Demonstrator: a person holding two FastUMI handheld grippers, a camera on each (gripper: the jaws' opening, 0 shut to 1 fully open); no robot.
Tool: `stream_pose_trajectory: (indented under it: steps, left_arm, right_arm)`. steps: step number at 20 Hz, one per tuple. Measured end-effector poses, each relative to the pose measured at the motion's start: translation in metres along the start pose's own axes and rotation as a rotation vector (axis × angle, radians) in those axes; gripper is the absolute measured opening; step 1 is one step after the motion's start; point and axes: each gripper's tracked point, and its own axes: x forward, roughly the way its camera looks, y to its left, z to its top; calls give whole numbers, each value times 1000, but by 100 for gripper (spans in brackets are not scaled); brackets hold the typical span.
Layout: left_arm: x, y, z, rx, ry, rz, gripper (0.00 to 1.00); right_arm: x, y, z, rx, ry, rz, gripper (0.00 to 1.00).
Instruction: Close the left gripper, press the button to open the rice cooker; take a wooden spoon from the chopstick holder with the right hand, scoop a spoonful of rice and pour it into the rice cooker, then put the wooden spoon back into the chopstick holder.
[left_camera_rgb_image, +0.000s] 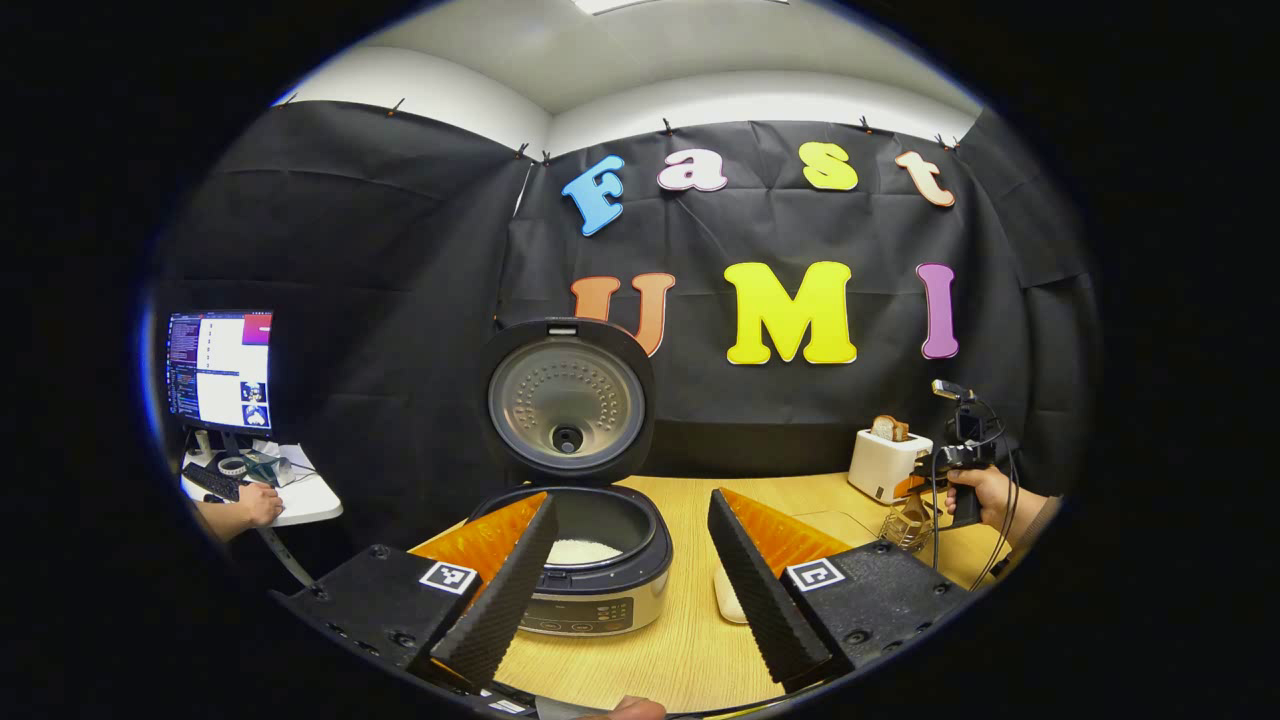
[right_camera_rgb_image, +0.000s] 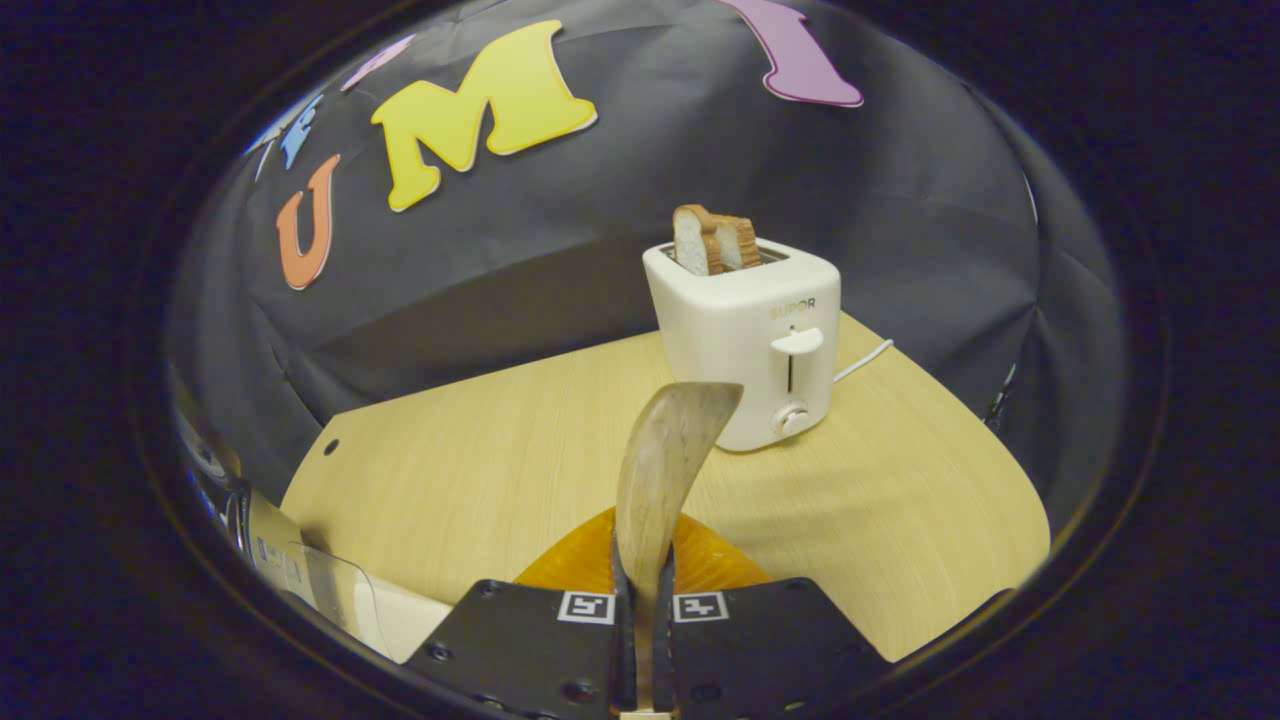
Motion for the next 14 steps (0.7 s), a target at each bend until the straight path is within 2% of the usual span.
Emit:
stream_pose_trajectory:
  steps: [4,8,9,14]
  left_arm:
    - [-1,-4,-1,9,6,-23,96]
    - [-7,-7,3,12,-6,-45,96]
    - [-7,-8,3,13,-6,-54,96]
    - [-10,-5,6,14,-8,-67,96]
  right_arm:
    - [-25,8,10,-56,-40,-10,8]
    - [-58,14,37,-134,-135,-63,6]
    - [-67,18,44,-148,-158,-71,9]
    - [-109,46,67,-184,-269,-68,6]
